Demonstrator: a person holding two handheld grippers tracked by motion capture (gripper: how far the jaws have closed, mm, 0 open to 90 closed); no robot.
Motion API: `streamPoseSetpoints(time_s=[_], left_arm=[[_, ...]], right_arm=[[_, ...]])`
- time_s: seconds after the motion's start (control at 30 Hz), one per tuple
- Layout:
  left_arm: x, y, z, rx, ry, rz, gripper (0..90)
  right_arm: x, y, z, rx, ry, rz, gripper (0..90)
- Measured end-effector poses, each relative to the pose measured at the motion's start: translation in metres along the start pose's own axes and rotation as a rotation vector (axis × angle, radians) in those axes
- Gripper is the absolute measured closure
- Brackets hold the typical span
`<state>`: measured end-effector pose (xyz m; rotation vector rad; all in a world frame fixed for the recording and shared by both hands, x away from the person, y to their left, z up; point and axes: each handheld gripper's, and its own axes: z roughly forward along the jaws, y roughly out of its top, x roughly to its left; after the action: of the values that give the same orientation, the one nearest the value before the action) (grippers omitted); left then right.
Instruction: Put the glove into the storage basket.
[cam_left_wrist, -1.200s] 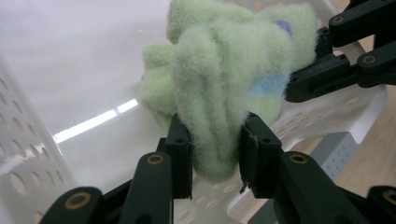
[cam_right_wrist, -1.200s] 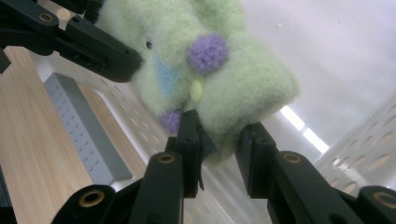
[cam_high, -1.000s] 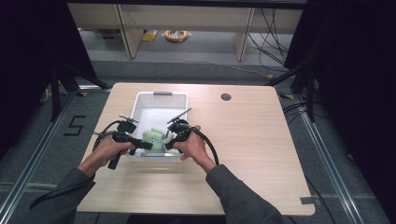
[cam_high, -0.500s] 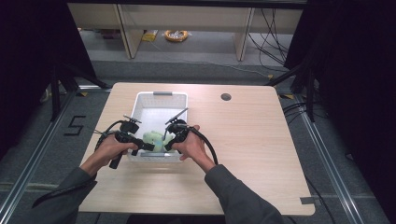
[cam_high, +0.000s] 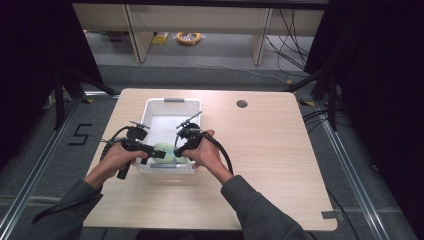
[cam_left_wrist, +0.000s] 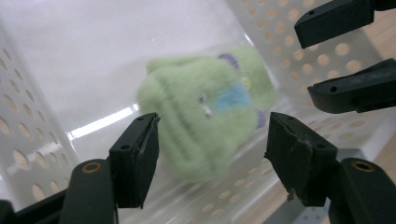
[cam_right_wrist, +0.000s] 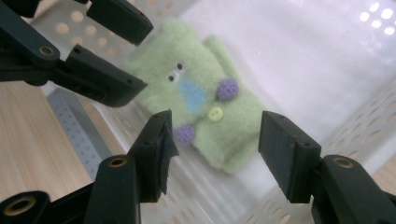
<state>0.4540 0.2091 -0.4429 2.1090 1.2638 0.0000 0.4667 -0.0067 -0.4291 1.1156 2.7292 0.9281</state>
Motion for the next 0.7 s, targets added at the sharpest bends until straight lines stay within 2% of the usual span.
streamPoseSetpoints(time_s=[0.03,0.07,0.1,0.13,0.2,0.3,0.37,0.4,0.43,0.47,0.5,0.53,0.57,0.6,0.63,0.67,0.7], left_arm=[[-0.001,0.000,-0.003,-0.002,0.001,0.012,33.2],[-0.003,0.000,-0.003,-0.021,-0.003,-0.005,33.0],[-0.004,0.000,-0.005,-0.024,-0.002,-0.002,33.0],[-0.005,0.001,-0.007,-0.018,-0.007,0.015,32.8],[-0.009,0.000,-0.009,-0.041,-0.010,0.001,32.3],[-0.013,0.000,-0.014,-0.039,-0.014,0.027,32.0],[-0.017,-0.001,-0.016,-0.060,-0.022,0.015,31.6],[-0.017,-0.001,-0.019,-0.053,-0.026,0.032,31.4],[-0.019,-0.002,-0.020,-0.070,-0.030,0.016,31.1],[-0.020,-0.002,-0.021,-0.070,-0.034,0.025,30.9],[-0.023,-0.003,-0.022,-0.084,-0.035,0.016,30.9],[-0.023,-0.003,-0.024,-0.081,-0.038,0.028,30.8],[-0.025,-0.004,-0.024,-0.095,-0.047,0.018,30.7],[-0.026,-0.005,-0.026,-0.091,-0.047,0.029,30.6],[-0.029,-0.006,-0.027,-0.101,-0.044,0.029,30.6],[-0.031,-0.007,-0.028,-0.104,-0.058,0.027,30.6],[-0.033,-0.008,-0.028,-0.120,-0.059,0.027,30.6]], right_arm=[[0.001,0.001,-0.003,-0.005,0.001,0.007,45.6],[0.001,0.001,-0.005,-0.018,0.007,0.009,45.5],[0.001,0.002,-0.007,-0.024,0.013,0.010,45.5],[0.001,0.002,-0.009,-0.033,0.016,0.003,45.4],[0.000,0.002,-0.012,-0.050,0.017,-0.014,45.2],[-0.001,0.001,-0.018,-0.059,0.022,-0.006,44.8],[-0.001,0.001,-0.021,-0.069,0.026,-0.012,44.6],[-0.001,0.000,-0.023,-0.064,0.023,0.000,44.6],[0.000,-0.001,-0.026,-0.055,0.027,0.024,44.4],[0.000,-0.002,-0.028,-0.054,0.017,0.029,44.2],[-0.002,-0.002,-0.029,-0.066,0.022,0.010,43.9],[-0.003,-0.003,-0.032,-0.083,0.035,-0.009,43.6],[-0.002,-0.004,-0.034,-0.069,0.037,0.014,43.4],[-0.005,-0.006,-0.036,-0.100,0.034,-0.022,43.2],[-0.005,-0.007,-0.038,-0.104,0.036,-0.015,43.2],[-0.006,-0.008,-0.041,-0.115,0.028,-0.014,42.9],[-0.005,-0.009,-0.043,-0.114,0.034,0.009,42.8]])
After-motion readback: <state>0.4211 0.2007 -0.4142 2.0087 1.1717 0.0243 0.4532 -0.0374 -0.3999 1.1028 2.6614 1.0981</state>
